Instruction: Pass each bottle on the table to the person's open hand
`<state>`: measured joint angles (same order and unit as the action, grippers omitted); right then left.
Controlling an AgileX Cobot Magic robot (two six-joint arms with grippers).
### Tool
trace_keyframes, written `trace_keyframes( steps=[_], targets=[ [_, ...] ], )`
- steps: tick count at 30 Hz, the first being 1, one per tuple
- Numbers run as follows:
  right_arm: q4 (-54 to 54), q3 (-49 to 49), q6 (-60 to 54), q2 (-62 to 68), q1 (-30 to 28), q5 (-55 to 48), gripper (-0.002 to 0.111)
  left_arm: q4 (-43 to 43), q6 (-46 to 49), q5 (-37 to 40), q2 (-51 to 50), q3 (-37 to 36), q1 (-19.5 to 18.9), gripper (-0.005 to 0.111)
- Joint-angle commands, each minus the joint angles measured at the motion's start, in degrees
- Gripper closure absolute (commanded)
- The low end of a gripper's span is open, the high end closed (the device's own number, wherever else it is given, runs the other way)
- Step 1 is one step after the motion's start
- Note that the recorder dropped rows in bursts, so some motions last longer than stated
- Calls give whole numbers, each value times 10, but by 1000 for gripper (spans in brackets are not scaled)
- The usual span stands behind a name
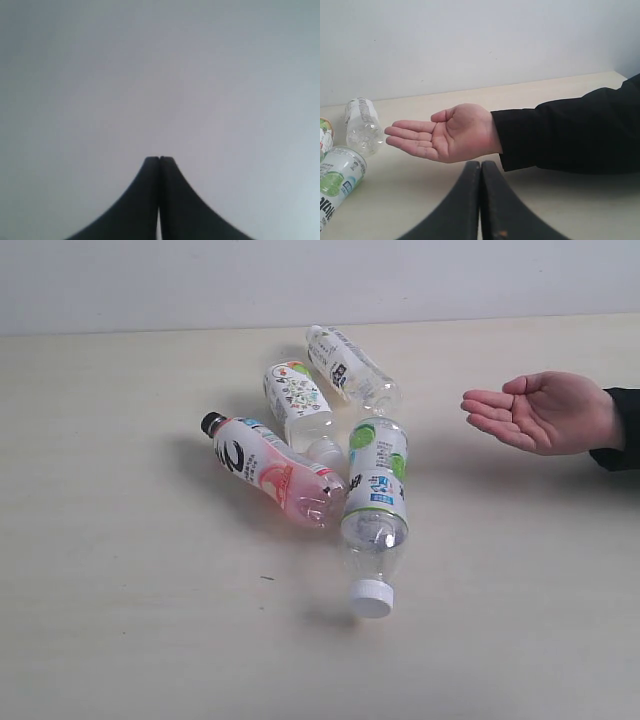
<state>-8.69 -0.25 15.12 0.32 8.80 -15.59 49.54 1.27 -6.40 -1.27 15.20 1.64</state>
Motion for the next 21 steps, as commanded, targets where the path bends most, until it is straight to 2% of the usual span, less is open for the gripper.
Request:
trace_keyframes(
  steps=[1,5,13,19,21],
  targets=[
    [-2,3,0,-3,2,5,108,-36,19,12,-87,120,2,106],
    [-2,3,0,-3,2,5,108,-67,56,93,-220,234,2,106],
    [-2,3,0,-3,2,5,108,-157,91,357,-567,446,2,106],
    [-2,3,0,-3,2,5,108,-340,102,558,-763,587,2,106],
    [-2,3,0,-3,2,5,108,-397,101,595,-804,612,6,106]
  ],
)
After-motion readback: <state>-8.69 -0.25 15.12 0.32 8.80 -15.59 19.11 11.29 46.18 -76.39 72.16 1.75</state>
